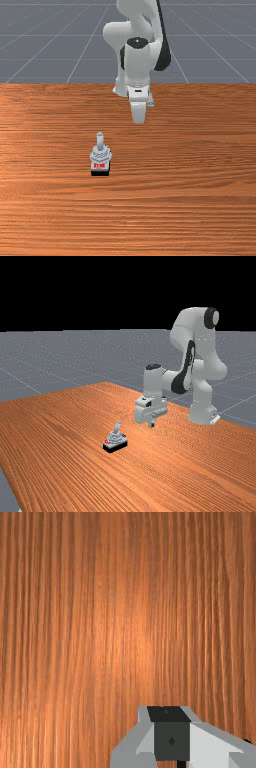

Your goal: Turn on the trigger

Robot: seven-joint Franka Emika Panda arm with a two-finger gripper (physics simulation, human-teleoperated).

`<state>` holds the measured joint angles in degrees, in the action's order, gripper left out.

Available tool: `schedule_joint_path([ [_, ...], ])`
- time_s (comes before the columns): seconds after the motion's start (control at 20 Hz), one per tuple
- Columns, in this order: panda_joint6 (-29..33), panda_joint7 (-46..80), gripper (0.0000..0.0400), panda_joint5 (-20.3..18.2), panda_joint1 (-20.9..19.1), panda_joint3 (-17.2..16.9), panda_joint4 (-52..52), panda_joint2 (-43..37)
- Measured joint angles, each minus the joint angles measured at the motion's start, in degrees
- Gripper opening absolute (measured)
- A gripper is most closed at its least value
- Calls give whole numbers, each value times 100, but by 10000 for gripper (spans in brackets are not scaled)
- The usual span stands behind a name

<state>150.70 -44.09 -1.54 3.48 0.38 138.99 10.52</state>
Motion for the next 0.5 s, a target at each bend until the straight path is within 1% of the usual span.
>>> schedule_joint_path([
  [0.1,-6,-420,0,-29,-153,-39,8,-7],
  [0.15,4,-138,0,-47,-166,-115,15,-10],
  [0.2,-85,-375,0,-711,-350,-30,-16,6],
  [0.3,-168,-786,0,-889,-543,-72,-65,29],
  [0.35,-1,149,0,230,-305,-433,-12,10],
  [0.45,-16,-312,0,-87,-523,-412,-42,28],
  [0.5,-20,-388,0,-83,-571,-443,-57,39],
])
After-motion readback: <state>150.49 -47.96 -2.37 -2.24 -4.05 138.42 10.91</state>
